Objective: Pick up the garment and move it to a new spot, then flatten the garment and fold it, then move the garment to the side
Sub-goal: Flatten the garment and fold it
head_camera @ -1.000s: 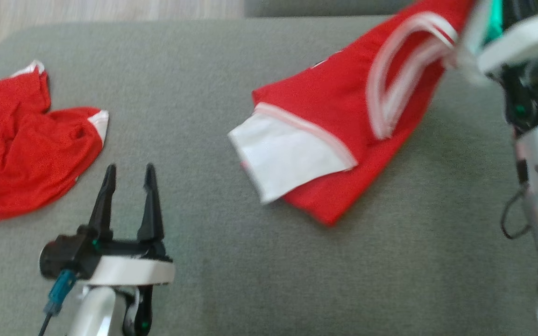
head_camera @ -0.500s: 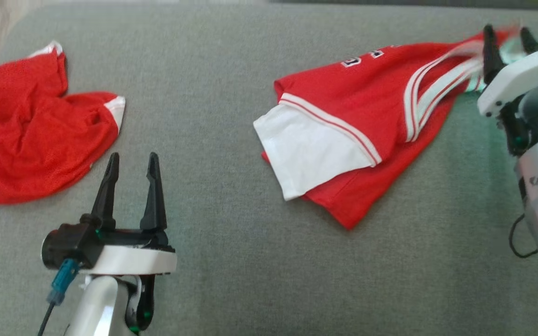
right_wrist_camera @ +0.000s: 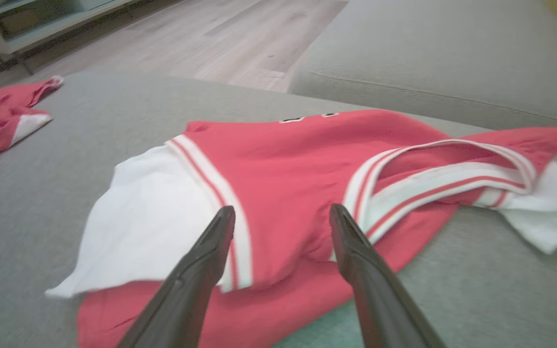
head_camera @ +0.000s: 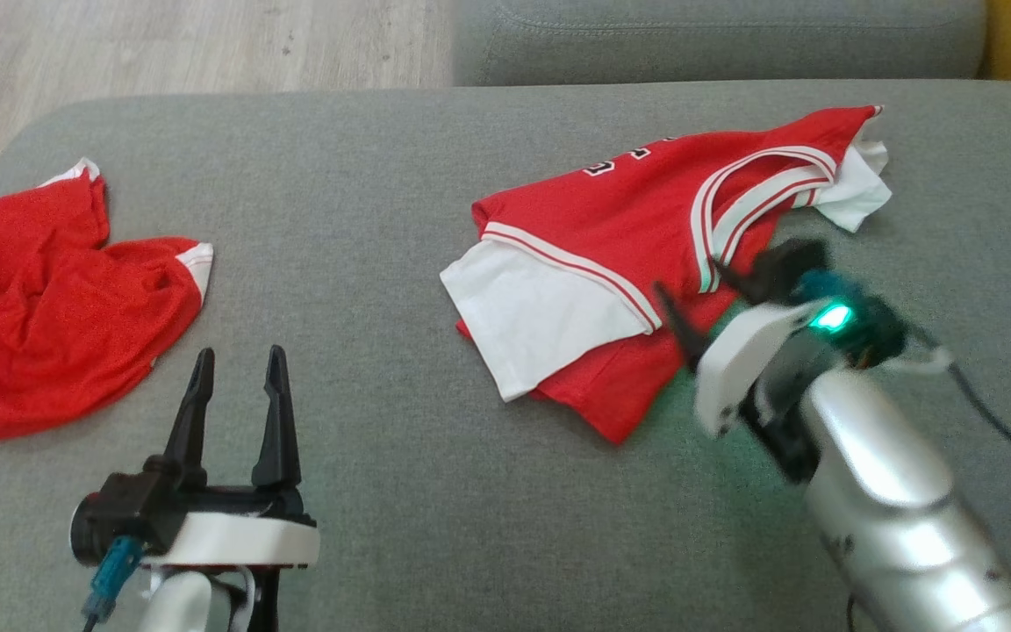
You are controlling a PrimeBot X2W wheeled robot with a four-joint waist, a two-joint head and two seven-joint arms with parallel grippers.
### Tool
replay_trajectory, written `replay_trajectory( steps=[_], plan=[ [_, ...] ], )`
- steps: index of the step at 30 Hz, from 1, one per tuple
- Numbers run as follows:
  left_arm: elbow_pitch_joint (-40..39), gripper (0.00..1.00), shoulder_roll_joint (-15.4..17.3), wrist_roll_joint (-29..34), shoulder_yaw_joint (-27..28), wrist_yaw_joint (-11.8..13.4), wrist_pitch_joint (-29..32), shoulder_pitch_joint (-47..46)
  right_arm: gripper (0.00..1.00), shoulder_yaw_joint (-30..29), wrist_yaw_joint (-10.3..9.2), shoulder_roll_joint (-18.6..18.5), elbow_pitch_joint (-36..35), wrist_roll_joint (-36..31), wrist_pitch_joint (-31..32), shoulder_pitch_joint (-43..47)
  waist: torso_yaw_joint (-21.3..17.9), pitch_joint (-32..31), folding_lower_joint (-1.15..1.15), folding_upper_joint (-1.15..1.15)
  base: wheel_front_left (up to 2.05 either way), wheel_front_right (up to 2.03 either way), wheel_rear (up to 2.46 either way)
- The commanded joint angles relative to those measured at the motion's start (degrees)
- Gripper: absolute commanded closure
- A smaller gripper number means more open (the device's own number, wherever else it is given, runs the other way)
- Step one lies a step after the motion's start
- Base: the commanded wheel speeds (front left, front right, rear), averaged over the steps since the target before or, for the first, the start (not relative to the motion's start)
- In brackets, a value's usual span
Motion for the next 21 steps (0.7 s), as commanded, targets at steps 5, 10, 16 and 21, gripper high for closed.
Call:
replay_trajectory(
  steps=[5,10,16,21],
  plan=[
    [-2.3,0.0,1.0,0.4,2.1,-0.1,-0.5,-1.5,0.0,7.2,0.44,-0.2,-10.2,-4.7,3.1,3.7,0.8,0.8,0.01,0.0,0.0,0.0,0.0],
    [-2.2,0.0,0.7,0.3,1.8,-0.2,-0.5,-2.5,0.0,10.7,0.44,-1.8,-15.0,-10.4,8.4,6.1,2.4,2.0,0.01,0.0,0.0,0.0,0.0],
    [-2.0,0.0,0.3,0.2,1.8,-0.3,-0.5,-3.3,0.0,10.8,0.44,-2.5,-15.6,-13.5,10.9,6.0,3.8,3.0,0.01,0.0,0.0,0.0,0.0],
    [-2.0,0.0,0.0,0.2,1.9,-0.4,-0.5,-3.8,0.0,9.1,0.44,-1.5,-14.2,-14.8,10.5,4.1,4.6,3.9,0.01,0.0,0.0,0.0,0.0]
  ],
)
